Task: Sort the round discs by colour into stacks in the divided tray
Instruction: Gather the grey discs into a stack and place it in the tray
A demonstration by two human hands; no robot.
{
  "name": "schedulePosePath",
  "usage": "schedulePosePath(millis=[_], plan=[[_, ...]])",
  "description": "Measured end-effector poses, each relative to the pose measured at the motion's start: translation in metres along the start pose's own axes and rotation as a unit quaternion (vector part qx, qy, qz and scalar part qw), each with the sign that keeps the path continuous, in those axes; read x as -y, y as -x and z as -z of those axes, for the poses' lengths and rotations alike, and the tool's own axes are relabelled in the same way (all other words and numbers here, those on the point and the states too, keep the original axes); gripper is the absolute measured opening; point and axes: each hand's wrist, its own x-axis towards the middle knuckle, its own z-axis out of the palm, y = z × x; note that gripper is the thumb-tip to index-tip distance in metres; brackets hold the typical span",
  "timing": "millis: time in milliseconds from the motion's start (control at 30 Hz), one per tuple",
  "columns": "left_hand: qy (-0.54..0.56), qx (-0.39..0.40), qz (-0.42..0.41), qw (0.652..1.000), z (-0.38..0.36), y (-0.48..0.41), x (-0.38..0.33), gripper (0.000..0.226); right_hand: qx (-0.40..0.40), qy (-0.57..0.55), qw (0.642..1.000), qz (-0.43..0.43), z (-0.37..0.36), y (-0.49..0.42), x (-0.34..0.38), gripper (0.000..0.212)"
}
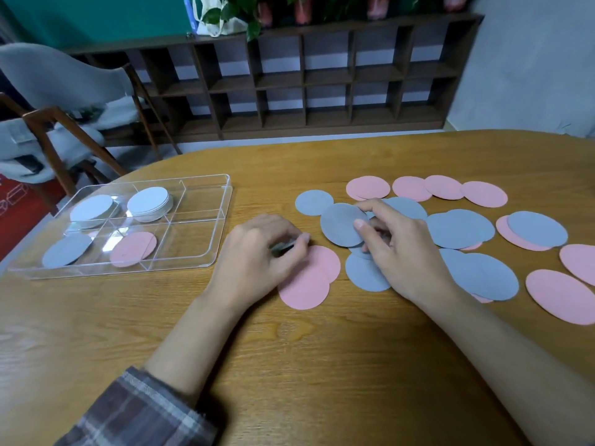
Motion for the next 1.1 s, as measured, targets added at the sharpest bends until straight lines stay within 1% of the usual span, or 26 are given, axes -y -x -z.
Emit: schedulePosePath(millis=[133, 267, 500, 700, 767, 833, 933, 1033, 1100], plan=[[0.001, -0.065, -0.036, 0.997, 0.003, -0.003, -0.002, 0.016, -0.006, -0.005, 1.0, -0.005, 0.001, 0.0, 0.003, 0.019], [0.079, -0.088, 0.011, 0.993, 0.001, -0.003, -0.004, 0.012, -0.007, -0.033, 0.999, -0.009, 0.001, 0.001, 0.005, 0.017], [0.145, -0.075, 0.085, 0.983, -0.005, -0.002, -0.008, 0.008, 0.025, -0.059, 0.998, -0.024, 0.002, 0.003, 0.013, 0.023], [0.165, -0.061, 0.12, 0.977, -0.014, -0.002, -0.015, 0.021, 0.05, -0.069, 0.996, -0.024, 0.001, 0.004, 0.018, 0.029], [0.166, -0.067, 0.124, 0.976, -0.016, -0.002, -0.015, 0.021, 0.055, -0.087, 0.994, -0.028, 0.002, 0.004, 0.018, 0.031], [0.166, -0.074, 0.13, 0.975, -0.018, -0.003, -0.016, 0.02, 0.058, -0.09, 0.994, -0.025, 0.003, 0.004, 0.018, 0.029], [0.17, -0.077, 0.135, 0.973, -0.019, -0.004, -0.021, 0.017, 0.062, -0.06, 0.996, -0.003, 0.002, 0.004, 0.017, 0.02], [0.15, -0.059, 0.125, 0.979, -0.021, -0.008, -0.023, 0.017, 0.041, -0.031, 0.999, 0.007, 0.002, 0.003, 0.012, 0.015], [0.105, -0.035, 0.108, 0.988, -0.023, -0.012, -0.019, 0.021, 0.006, -0.022, 1.0, -0.006, 0.005, 0.0, 0.007, 0.014]])
